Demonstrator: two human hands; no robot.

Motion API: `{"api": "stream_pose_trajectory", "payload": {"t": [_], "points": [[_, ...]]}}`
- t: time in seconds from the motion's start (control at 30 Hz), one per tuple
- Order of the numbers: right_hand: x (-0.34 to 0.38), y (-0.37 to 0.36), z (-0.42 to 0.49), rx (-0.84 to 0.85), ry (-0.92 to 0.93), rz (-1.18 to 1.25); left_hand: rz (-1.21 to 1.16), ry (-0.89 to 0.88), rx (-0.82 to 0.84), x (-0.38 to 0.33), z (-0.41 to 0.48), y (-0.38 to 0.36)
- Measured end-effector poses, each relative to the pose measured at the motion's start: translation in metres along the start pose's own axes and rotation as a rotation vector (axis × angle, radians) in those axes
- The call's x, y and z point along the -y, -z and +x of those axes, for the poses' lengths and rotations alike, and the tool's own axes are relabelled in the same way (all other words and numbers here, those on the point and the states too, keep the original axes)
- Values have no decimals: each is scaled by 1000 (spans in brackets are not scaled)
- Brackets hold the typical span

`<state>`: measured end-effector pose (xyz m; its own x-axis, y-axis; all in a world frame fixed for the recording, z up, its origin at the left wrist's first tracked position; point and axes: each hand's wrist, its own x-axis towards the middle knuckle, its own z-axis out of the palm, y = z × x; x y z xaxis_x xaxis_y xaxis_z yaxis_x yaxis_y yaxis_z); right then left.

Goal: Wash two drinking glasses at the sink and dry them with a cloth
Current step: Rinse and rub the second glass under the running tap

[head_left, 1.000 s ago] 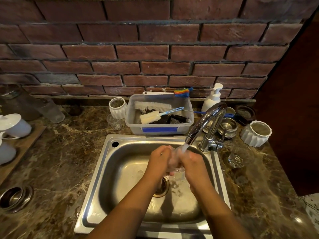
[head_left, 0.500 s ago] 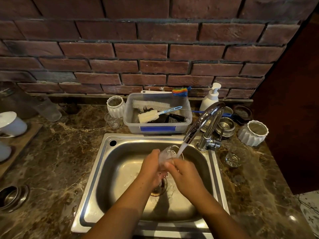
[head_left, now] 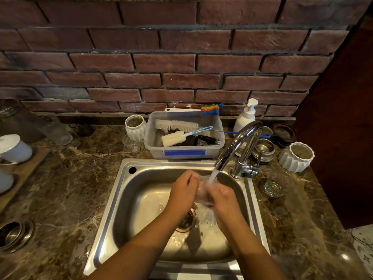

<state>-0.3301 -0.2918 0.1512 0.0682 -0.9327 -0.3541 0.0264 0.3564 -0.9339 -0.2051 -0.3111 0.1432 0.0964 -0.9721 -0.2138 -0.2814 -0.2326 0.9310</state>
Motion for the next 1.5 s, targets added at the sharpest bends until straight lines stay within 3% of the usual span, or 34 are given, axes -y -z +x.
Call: {"api": "stream_pose_trajectory", "payload": {"t": [0.1, 0.23, 0.33, 0.43, 0.5, 0.6, 0.73, 0.83, 0.93, 1.07, 1.13, 1.23, 1.37, 1.43, 1.5], "points": [[12, 3, -8, 58, 316, -446, -421, 555, 44, -5, 2, -1], [22, 9, -11, 360, 723, -1245, -929, 700, 398, 9, 1, 20], [22, 13, -10, 435, 787, -1332, -1017, 738, 472, 16, -4, 21], [14, 10, -11, 313, 638, -1013, -936, 694, 256, 15, -3, 12], [6, 1, -10, 207, 440, -719, -712, 623, 25, 11, -1, 5], [1, -12, -9, 83, 164, -314, -227, 284, -172, 1, 1, -2], [0, -3, 1, 118, -348, 648, 387, -362, -134, -2, -4, 4], [-3, 7, 2, 125, -454, 852, 651, -535, -17, 1, 0, 9], [-1, 4, 3, 64, -299, 531, 403, -357, -10, -3, -2, 8], [18, -2, -7, -21, 144, -280, -208, 243, -20, -12, -1, -1], [27, -1, -13, 122, 388, -619, -494, 462, 14, -14, -2, 3], [39, -1, -16, 330, 681, -1340, -756, 602, 169, -12, -3, 20], [45, 1, -17, 414, 823, -1417, -934, 720, 353, -9, -5, 28], [40, 4, -17, 374, 747, -1324, -910, 707, 291, -10, -5, 22], [29, 2, -17, 299, 532, -970, -739, 617, 93, -8, -3, 12]]}}
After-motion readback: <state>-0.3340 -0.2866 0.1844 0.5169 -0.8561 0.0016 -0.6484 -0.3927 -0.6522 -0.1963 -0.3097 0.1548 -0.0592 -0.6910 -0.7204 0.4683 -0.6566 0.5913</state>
